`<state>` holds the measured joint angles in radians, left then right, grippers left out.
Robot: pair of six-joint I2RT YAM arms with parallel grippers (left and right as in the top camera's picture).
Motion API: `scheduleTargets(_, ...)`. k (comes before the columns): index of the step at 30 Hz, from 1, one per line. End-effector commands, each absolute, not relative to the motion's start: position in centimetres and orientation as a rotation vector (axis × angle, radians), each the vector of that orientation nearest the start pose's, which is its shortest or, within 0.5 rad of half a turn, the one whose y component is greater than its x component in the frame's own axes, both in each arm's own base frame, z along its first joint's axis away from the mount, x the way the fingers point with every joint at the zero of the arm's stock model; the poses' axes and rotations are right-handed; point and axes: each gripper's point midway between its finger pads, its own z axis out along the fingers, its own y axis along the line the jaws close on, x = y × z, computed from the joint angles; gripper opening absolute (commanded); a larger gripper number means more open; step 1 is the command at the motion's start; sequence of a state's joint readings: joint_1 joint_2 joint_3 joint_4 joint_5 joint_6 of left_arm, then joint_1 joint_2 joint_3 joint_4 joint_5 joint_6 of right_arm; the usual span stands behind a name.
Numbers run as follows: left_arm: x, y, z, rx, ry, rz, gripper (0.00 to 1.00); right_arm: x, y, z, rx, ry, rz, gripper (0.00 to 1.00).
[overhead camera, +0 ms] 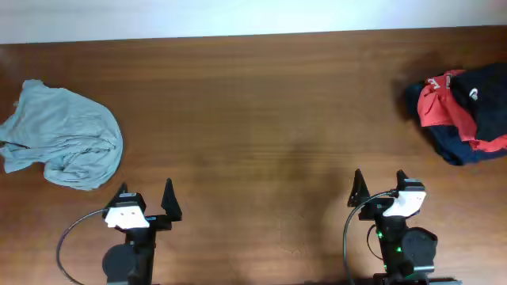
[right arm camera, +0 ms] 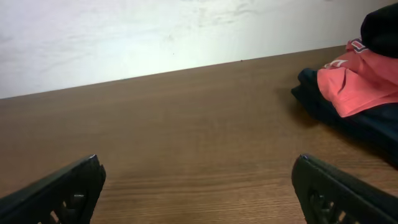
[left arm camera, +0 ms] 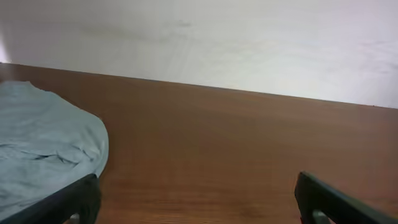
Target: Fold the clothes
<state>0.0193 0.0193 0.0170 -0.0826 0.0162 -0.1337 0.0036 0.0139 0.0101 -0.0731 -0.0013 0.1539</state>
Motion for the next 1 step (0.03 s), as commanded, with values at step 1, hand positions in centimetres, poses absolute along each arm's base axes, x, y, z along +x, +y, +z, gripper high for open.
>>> scheduleTargets(1, 24.59, 0.02, 15.69, -0.089, 1.646, -0.096, 0.99, 24.6, 0.16, 15.6, 0.126, 1.645, 0.123, 0.99)
